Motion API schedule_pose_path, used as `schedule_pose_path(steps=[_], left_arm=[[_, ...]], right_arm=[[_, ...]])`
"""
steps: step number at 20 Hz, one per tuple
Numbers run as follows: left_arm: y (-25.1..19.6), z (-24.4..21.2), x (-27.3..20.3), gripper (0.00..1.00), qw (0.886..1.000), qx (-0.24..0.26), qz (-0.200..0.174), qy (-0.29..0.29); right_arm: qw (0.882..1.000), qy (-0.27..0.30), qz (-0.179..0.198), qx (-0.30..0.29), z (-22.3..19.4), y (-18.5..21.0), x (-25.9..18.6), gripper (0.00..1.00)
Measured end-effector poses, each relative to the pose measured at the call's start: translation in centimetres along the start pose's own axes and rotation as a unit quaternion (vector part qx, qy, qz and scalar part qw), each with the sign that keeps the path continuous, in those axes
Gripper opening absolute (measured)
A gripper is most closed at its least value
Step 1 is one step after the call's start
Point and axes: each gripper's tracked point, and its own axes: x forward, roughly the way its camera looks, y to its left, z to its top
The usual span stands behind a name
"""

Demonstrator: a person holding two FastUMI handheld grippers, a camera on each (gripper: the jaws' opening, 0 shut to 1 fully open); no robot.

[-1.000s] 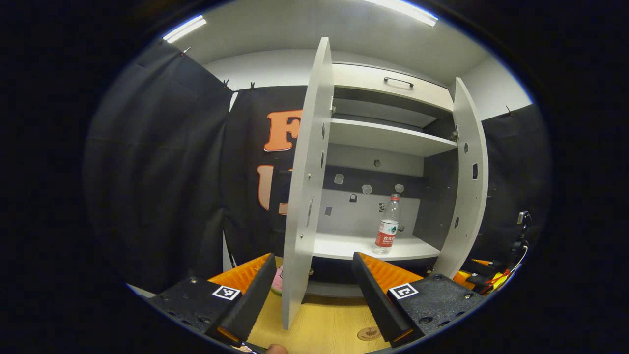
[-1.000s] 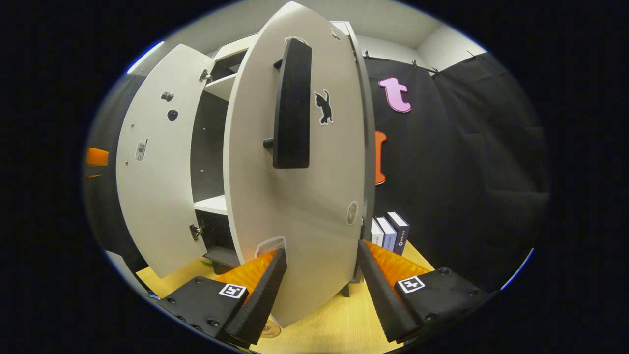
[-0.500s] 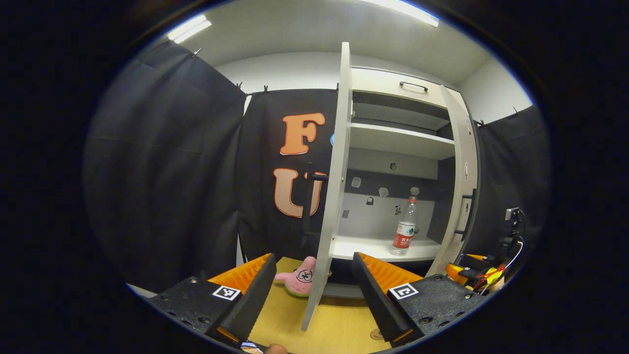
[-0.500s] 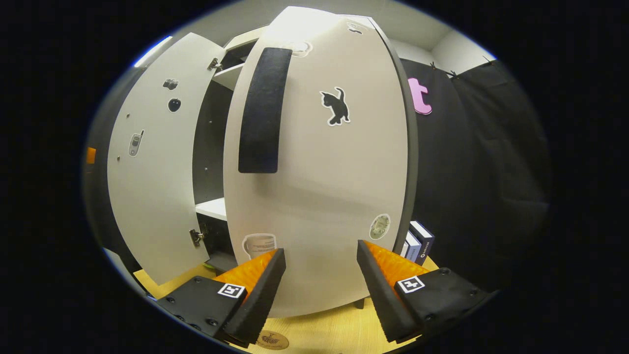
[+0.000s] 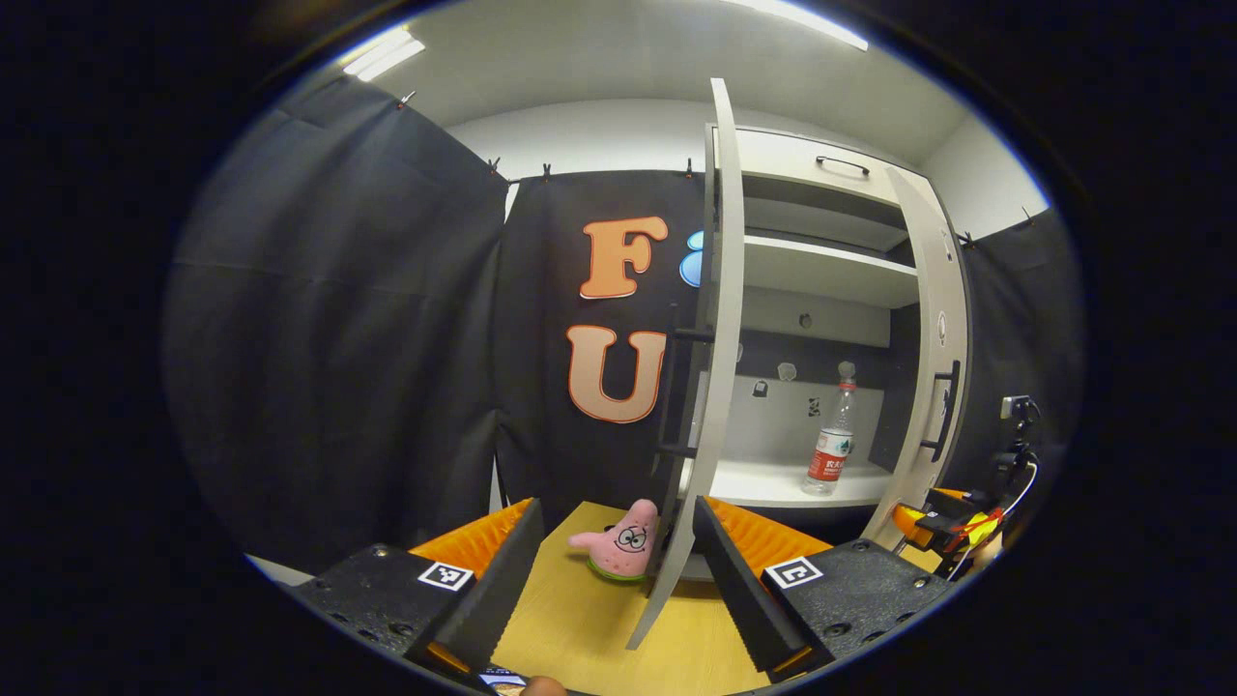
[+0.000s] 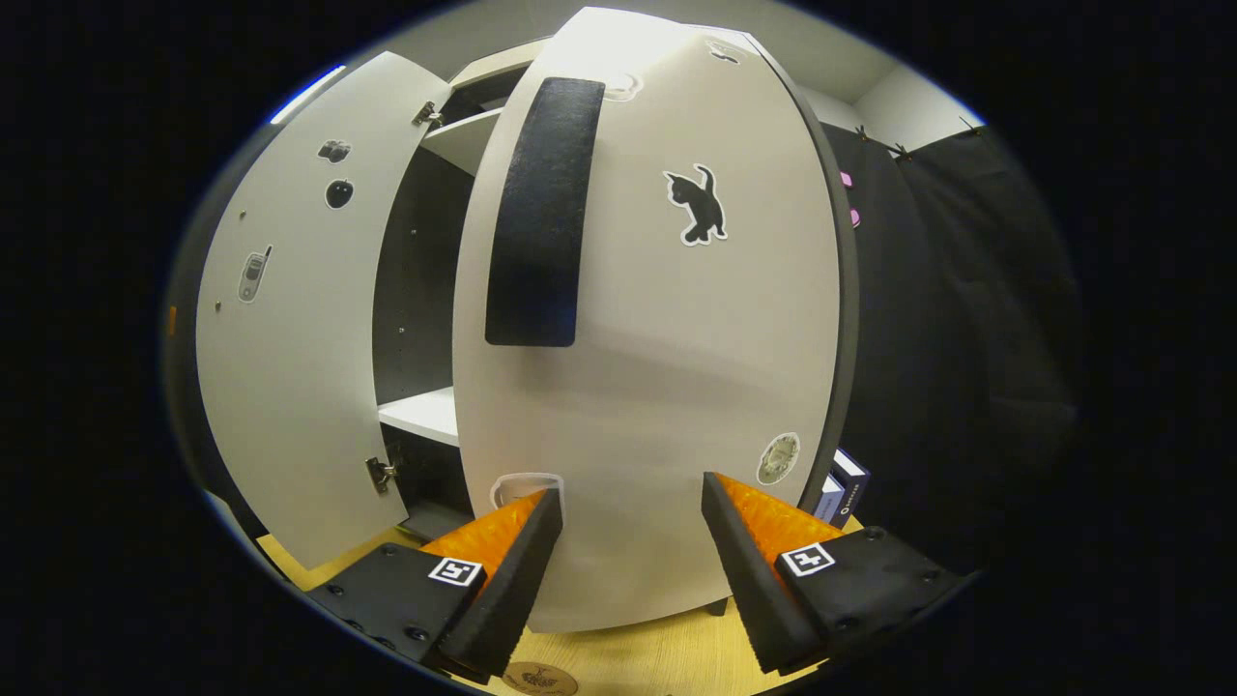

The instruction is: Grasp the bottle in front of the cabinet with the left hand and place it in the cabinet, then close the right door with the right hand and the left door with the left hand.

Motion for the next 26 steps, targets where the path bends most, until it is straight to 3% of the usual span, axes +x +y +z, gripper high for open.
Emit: schedule_pose_path(steps=[8,26], left_arm=[[1.1,-3.1,3.8,0.95,0.999,-0.019,-0.003,0.033],[1.7,-4.6,9.5,0.95,0.998,0.004,-0.037,0.057]], right_arm=[[1.0,0.004,-0.008,0.006,0.1,0.3,1.2,0.96],[0.998,0.013,-0.06,0.024,0.0,0.1,3.5,0.97]])
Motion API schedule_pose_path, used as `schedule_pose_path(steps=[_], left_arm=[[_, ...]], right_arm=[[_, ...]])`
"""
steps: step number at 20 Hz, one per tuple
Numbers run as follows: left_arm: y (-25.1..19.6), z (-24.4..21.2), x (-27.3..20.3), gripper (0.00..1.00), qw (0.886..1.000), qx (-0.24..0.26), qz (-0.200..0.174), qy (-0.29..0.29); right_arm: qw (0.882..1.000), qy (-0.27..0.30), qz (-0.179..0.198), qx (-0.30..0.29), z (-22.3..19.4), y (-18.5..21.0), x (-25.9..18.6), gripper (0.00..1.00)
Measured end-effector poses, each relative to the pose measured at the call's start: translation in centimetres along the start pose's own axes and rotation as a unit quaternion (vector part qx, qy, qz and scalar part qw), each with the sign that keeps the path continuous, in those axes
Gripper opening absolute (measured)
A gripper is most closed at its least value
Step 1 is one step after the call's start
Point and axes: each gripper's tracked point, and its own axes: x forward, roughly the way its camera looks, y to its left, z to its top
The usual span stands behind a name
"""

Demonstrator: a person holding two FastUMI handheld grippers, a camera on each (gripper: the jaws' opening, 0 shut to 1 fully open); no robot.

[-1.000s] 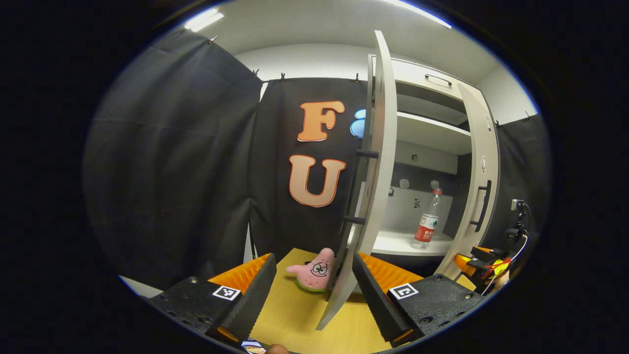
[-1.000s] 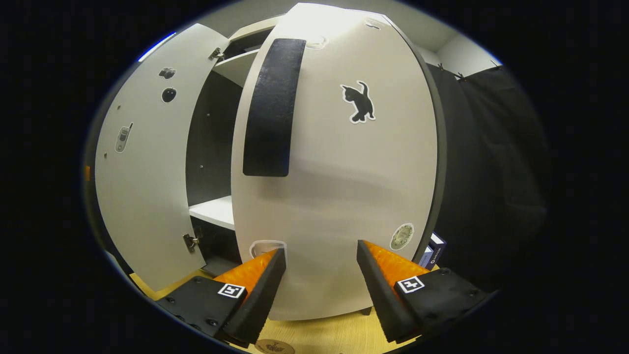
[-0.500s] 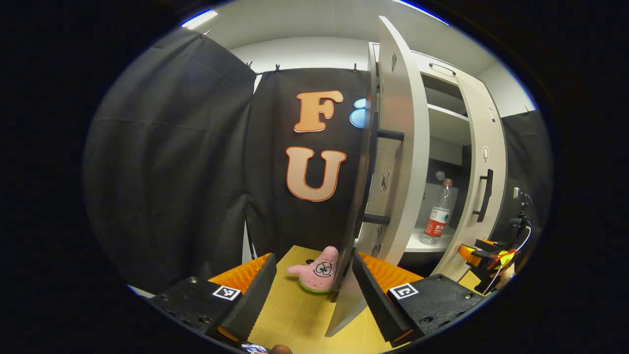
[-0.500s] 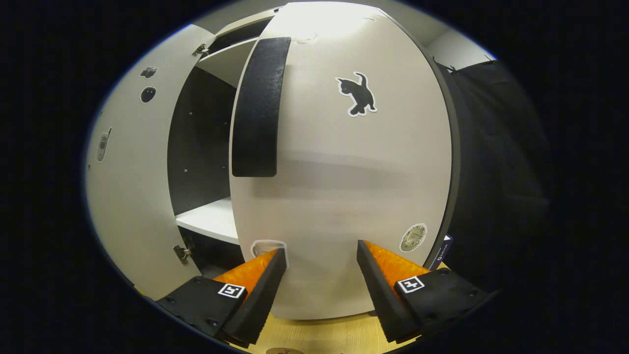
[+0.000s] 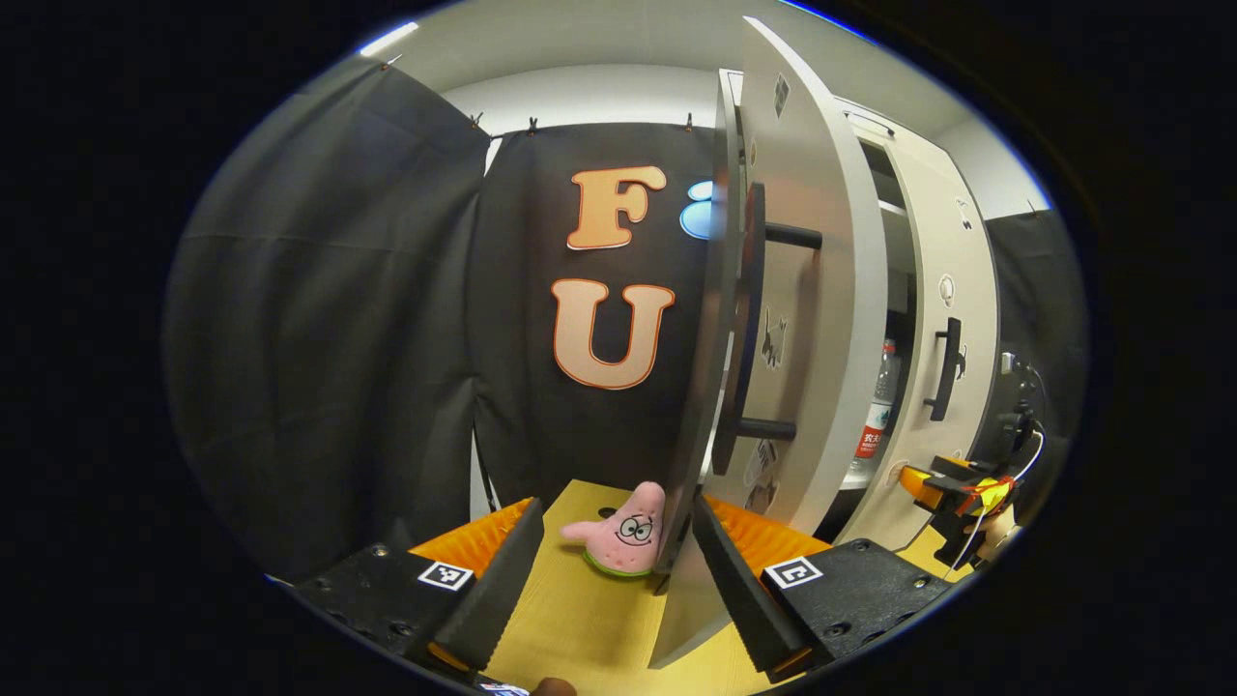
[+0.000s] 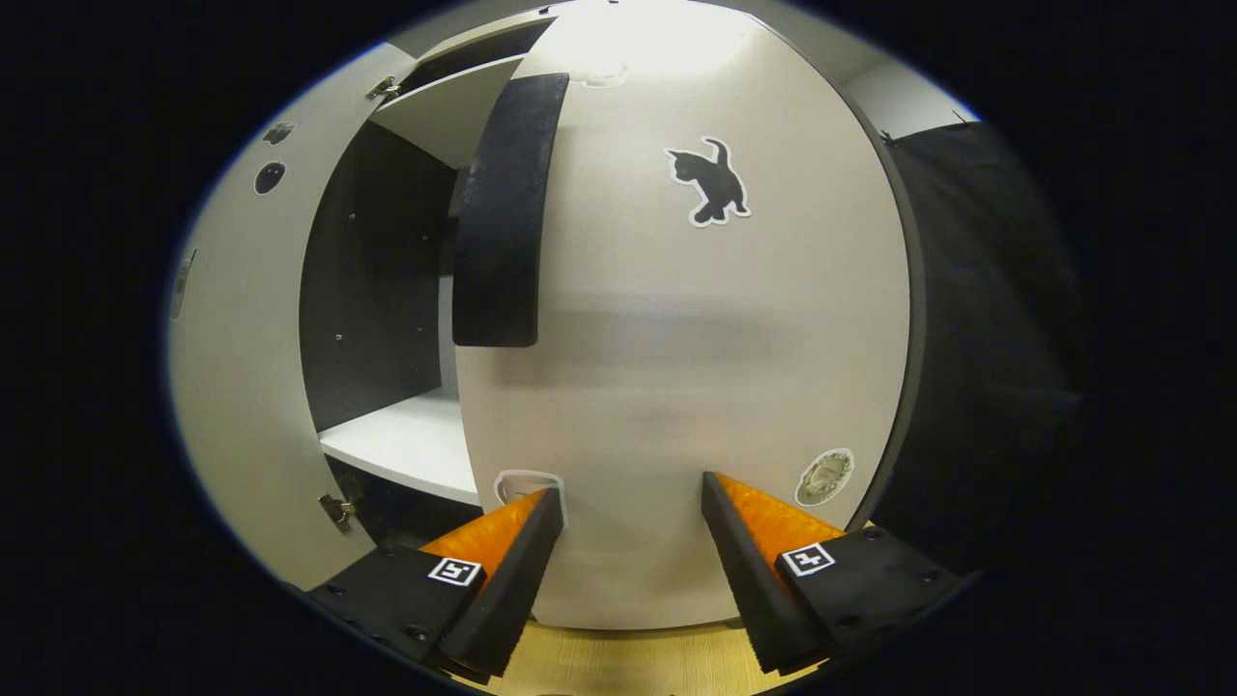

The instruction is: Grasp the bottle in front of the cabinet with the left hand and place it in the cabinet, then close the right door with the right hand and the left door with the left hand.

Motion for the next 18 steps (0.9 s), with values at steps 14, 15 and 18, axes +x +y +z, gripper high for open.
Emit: schedule_pose_path(steps=[14,15,18], left_arm=[[-2.9,-0.2,0.2,0.93,0.999,0.021,-0.048,0.016],[-3.3,-0.2,0.1,0.93,0.998,0.02,-0.055,0.017],[-7.0,-0.8,0.2,0.93,0.996,0.011,-0.085,0.023]], right_arm=[[0.999,0.014,-0.037,0.007,0.4,-4.6,-5.6,0.97],[0.999,0.011,-0.042,0.001,0.8,-5.5,-6.8,0.97],[0.998,-0.009,-0.056,-0.021,2.5,-8.2,-10.7,0.97]])
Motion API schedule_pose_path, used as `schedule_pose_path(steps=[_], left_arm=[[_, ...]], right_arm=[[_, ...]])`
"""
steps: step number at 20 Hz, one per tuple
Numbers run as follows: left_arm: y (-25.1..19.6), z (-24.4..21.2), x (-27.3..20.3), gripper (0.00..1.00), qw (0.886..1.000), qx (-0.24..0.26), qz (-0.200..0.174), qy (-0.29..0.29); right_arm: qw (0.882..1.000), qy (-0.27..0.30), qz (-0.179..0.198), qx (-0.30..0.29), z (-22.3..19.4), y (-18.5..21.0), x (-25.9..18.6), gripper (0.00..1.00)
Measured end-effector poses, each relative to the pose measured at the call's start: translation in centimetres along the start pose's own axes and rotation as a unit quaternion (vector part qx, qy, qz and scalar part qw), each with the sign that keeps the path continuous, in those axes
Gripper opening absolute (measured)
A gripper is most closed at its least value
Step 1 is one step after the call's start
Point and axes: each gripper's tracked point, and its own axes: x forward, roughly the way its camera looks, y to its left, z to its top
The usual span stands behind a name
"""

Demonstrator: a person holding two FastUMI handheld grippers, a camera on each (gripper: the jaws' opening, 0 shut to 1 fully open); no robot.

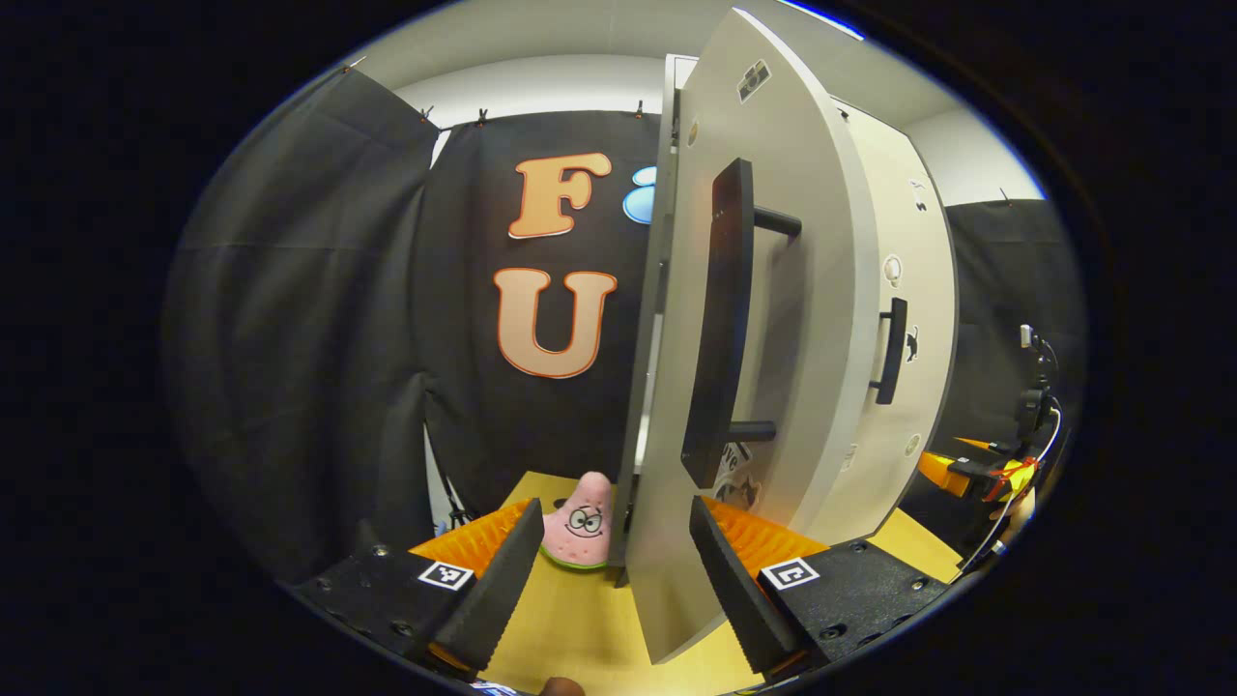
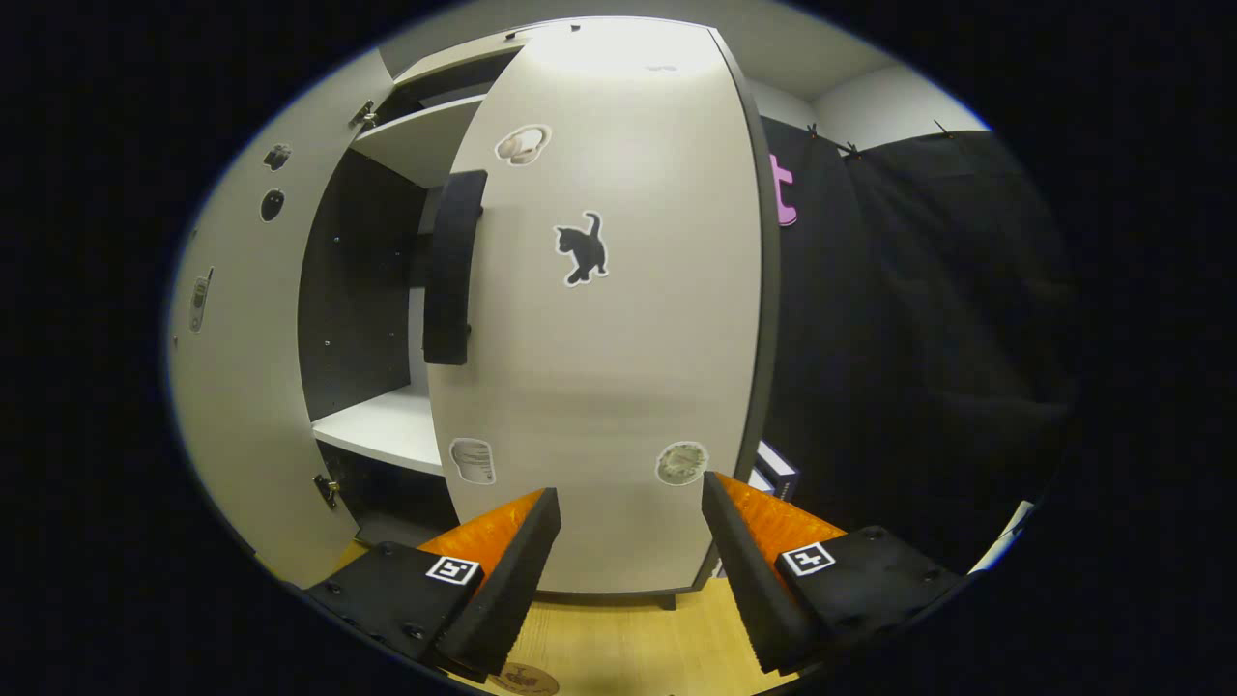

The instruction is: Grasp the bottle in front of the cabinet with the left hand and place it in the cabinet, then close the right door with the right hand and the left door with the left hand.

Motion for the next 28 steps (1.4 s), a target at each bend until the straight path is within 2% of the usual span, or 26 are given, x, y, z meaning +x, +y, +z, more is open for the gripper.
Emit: schedule_pose_path(steps=[3,9,17,21,28], left_arm=[[-2.5,0.0,1.1,0.93,1.0,0.0,-0.023,0.0],[-4.2,-0.5,4.0,0.92,1.0,0.013,-0.005,-0.012],[-10.1,-0.5,9.6,0.92,0.998,-0.021,-0.062,-0.018],[-11.5,-1.5,12.9,0.93,0.996,-0.023,-0.079,-0.021],[-11.4,-2.2,13.5,0.93,0.997,-0.03,-0.071,-0.018]], right_arm=[[1.0,-0.02,-0.01,-0.02,1.4,-3.0,-3.5,0.97],[0.998,-0.04,-0.042,-0.009,2.5,-9.4,-9.5,0.97],[0.994,-0.054,-0.094,-0.004,2.9,-15.7,-13.3,0.97],[0.993,-0.051,-0.106,0.0,2.5,-17.2,-14.2,0.97],[0.994,-0.05,-0.101,0.006,2.4,-16.9,-13.8,0.98]])
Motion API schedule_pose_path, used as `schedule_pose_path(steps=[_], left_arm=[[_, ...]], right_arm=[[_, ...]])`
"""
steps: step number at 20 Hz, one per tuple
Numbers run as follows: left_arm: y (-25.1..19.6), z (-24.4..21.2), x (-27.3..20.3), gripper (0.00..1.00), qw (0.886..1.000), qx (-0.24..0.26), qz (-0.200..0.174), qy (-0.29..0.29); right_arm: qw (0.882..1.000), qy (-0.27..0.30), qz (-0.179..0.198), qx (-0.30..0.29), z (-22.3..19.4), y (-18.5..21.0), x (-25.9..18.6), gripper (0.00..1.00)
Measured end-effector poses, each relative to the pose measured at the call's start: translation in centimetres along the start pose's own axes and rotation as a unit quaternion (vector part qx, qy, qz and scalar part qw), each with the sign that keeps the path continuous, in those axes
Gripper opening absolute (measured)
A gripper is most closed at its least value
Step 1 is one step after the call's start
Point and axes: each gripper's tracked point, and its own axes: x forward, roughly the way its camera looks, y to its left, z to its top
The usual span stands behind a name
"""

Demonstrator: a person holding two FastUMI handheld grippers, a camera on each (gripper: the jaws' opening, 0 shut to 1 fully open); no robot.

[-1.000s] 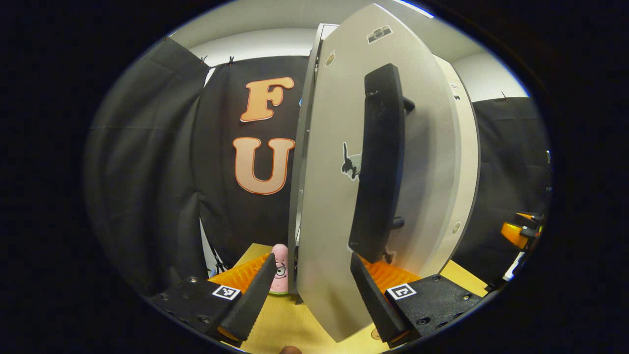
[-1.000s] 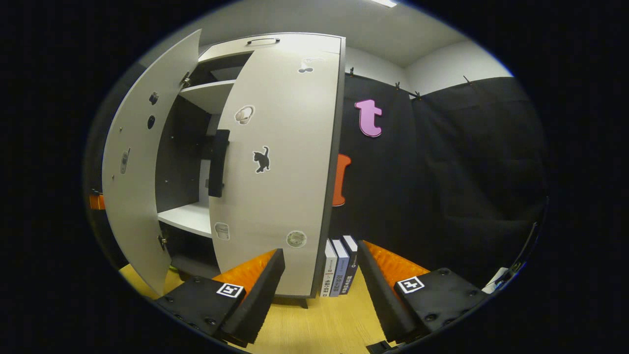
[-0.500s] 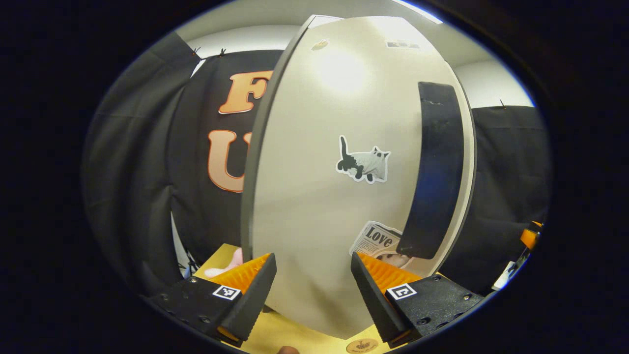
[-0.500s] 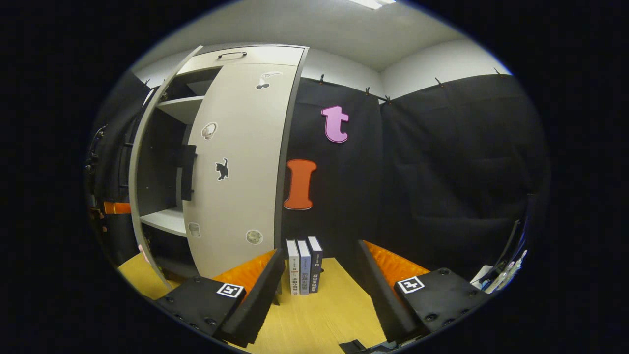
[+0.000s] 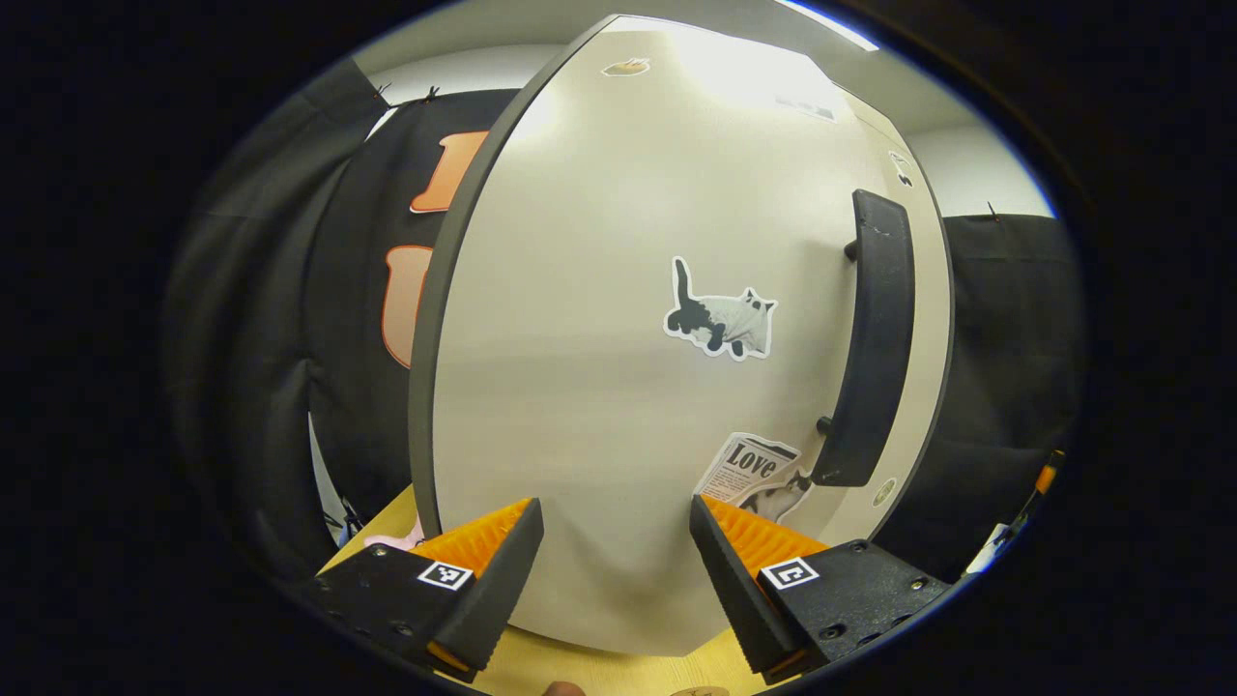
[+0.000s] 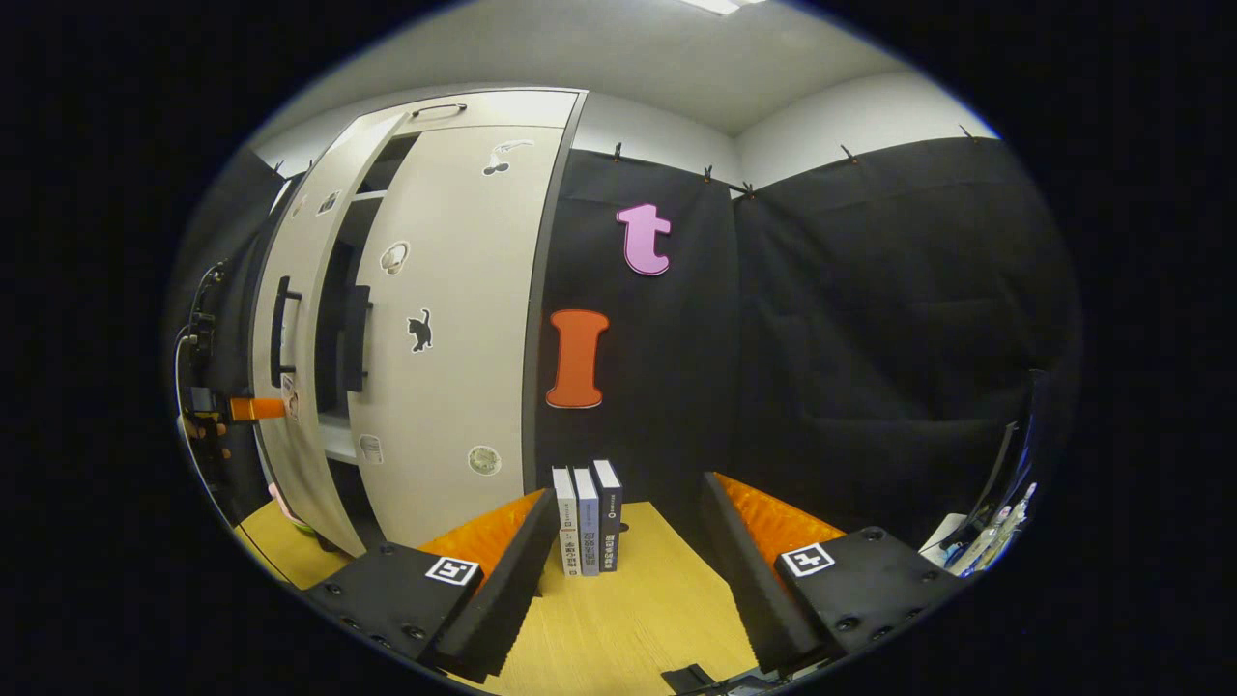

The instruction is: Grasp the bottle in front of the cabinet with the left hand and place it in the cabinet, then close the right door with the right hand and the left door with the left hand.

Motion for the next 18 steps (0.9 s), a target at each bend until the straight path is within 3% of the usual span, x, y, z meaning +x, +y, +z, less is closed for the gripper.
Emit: schedule_pose_path(steps=[18], left_arm=[[-0.2,0.1,1.1,0.93,1.0,0.014,0.015,0.017]], right_arm=[[0.999,0.013,-0.026,0.017,-0.9,-4.0,-1.4,0.98]])
